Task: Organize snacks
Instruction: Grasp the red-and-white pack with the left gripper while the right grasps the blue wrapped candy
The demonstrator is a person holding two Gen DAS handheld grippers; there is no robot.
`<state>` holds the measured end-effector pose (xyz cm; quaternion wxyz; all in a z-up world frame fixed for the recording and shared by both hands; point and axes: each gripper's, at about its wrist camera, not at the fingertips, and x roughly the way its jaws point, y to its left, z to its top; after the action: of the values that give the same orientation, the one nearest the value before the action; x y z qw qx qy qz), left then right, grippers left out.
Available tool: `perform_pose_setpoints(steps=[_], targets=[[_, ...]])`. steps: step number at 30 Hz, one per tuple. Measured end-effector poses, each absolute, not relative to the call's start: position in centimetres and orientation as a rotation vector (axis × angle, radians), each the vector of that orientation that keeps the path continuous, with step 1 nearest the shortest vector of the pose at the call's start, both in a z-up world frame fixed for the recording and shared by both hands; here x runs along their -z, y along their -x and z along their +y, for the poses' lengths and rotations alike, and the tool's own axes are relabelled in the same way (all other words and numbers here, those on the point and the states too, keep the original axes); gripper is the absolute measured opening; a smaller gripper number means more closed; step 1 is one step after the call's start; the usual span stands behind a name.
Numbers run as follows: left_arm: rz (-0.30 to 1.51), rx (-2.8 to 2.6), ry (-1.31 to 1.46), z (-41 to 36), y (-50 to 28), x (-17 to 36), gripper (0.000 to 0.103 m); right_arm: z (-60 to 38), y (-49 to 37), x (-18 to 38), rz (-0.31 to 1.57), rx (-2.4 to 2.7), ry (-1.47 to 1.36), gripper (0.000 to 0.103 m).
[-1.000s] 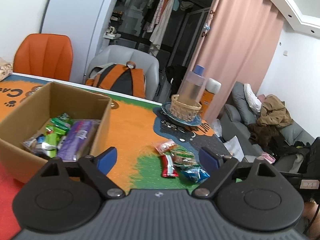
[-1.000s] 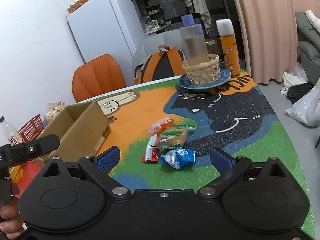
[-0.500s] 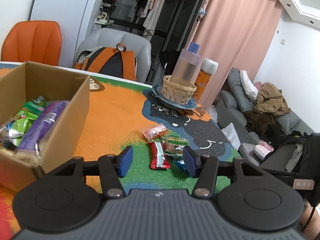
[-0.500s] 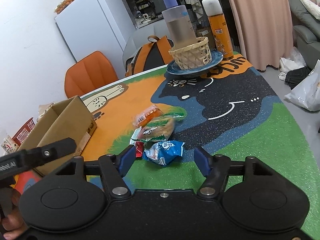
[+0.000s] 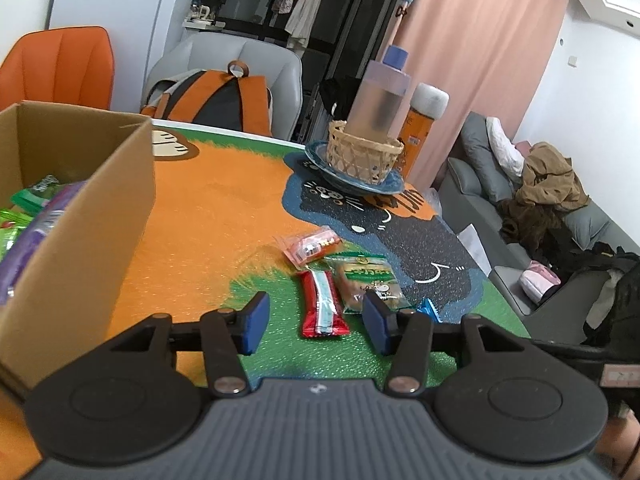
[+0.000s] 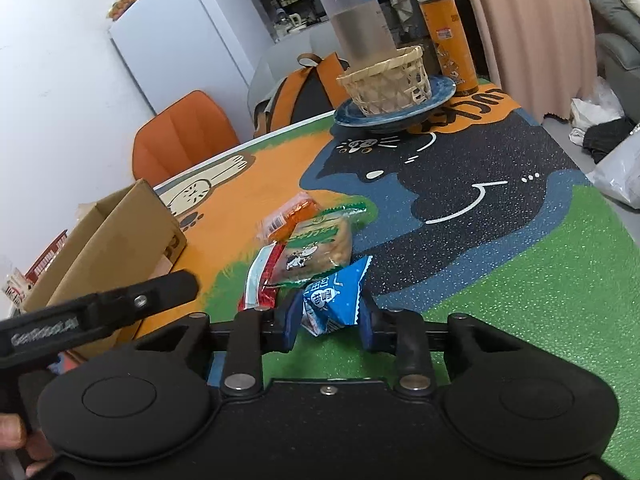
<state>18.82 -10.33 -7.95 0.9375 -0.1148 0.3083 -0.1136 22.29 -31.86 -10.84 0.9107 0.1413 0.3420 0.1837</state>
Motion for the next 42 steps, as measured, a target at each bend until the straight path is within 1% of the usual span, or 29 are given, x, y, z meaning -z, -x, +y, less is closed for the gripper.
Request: perform_pose_setpoints(steps=[11, 15, 16, 17, 18, 19, 20, 21, 23, 24, 26, 30, 32, 37, 39, 40, 41, 42], targets=[[0.658, 0.234, 0.173, -12.9, -20.9, 9.6, 0.051, -34.0, -21.7, 10.4, 0.685, -0.332, -0.286, 0.029], [0.653, 0.222, 0.139, -13.6, -21.5, 9.9, 0.051, -34.3, -21.7, 10.3, 0.680, -0.316, -0.269, 0.034], [0.657, 0.219, 0.135, -13.7, -21.7, 10.1, 0.051, -34.3, -21.6, 10.2, 0.672, -0.310, -0.261, 0.040], [0.659, 0.217, 0.134, -13.8, -22.0, 10.2, 0.051, -34.3, -21.6, 10.2, 0.669, -0.306, -0.256, 0.049], [0.661, 0.215, 0.130, -13.9, -22.1, 10.4, 0.047, -34.3, -21.6, 10.1, 0.663, -0.300, -0.251, 0.053], [0.665, 0.216, 0.126, -13.9, -22.2, 10.6, 0.044, -34.3, -21.5, 10.1, 0.656, -0.294, -0.247, 0.057], [0.673, 0.217, 0.125, -13.9, -22.4, 10.8, 0.038, -34.3, -21.4, 10.0, 0.652, -0.291, -0.242, 0.060], [0.681, 0.215, 0.129, -13.9, -22.5, 11.1, 0.029, -34.2, -21.4, 10.0, 0.650, -0.288, -0.235, 0.062], [0.667, 0.210, 0.128, -13.7, -22.3, 11.3, 0.024, -34.1, -21.3, 9.9, 0.646, -0.288, -0.227, 0.071], [0.666, 0.216, 0.135, -13.5, -22.2, 11.3, 0.021, -34.0, -21.3, 9.9, 0.643, -0.288, -0.221, 0.072], [0.664, 0.218, 0.138, -13.3, -21.9, 11.2, 0.021, -33.8, -21.2, 10.0, 0.639, -0.281, -0.207, 0.076], [0.663, 0.218, 0.159, -12.5, -21.1, 11.0, 0.020, -33.2, -21.6, 10.2, 0.638, -0.262, -0.179, 0.079], [0.659, 0.218, 0.168, -12.2, -20.7, 10.8, 0.019, -32.9, -21.8, 10.3, 0.634, -0.260, -0.169, 0.083], [0.650, 0.214, 0.190, -11.5, -19.8, 10.4, 0.019, -32.2, -22.5, 10.6, 0.627, -0.258, -0.143, 0.083], [0.647, 0.212, 0.196, -11.2, -19.5, 10.3, 0.018, -32.1, -22.8, 10.7, 0.625, -0.253, -0.140, 0.080], [0.646, 0.211, 0.200, -11.1, -19.4, 10.2, 0.018, -32.1, -22.9, 10.8, 0.626, -0.251, -0.141, 0.074], [0.644, 0.211, 0.204, -11.0, -19.3, 10.1, 0.016, -32.2, -23.0, 10.9, 0.630, -0.253, -0.146, 0.060], [0.642, 0.211, 0.206, -10.9, -19.2, 10.0, 0.005, -32.2, -23.1, 11.1, 0.637, -0.252, -0.152, 0.050]])
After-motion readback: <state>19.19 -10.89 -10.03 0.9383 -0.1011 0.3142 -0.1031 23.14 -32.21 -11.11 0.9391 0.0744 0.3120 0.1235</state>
